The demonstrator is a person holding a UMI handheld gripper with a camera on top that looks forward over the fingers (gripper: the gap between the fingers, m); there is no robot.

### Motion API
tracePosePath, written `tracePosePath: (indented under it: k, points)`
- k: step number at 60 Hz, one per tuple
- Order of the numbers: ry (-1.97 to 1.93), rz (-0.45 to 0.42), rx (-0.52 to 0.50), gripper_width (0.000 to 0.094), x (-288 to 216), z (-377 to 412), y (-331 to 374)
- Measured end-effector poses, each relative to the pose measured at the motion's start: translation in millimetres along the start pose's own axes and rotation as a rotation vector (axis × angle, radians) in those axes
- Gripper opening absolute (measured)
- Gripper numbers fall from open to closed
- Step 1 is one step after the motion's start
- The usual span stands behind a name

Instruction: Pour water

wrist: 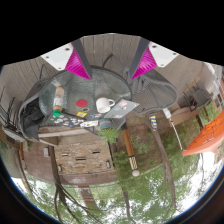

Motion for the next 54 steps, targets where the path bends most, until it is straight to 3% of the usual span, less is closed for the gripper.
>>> tracePosePath:
  k: [24,42,54]
  points:
    - [0.001,-0.037,0.175,0.0814,-3,-25,-45]
    - [0.061,-0.168,0.299,0.0813,-12,-188,-150]
    - [0.05,-0.268,0.273,0.0815,-35,-252,-228]
Point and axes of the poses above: the point between the fingertips, and its own axes, seen from behind it with the camera up: z to the left, x down, y backward, against the way the camera looks, the point moved 9 cm from there along y, backward, against the way the camera looks, and after that the axes turned 2 degrees about z, right-handed, at the moved point
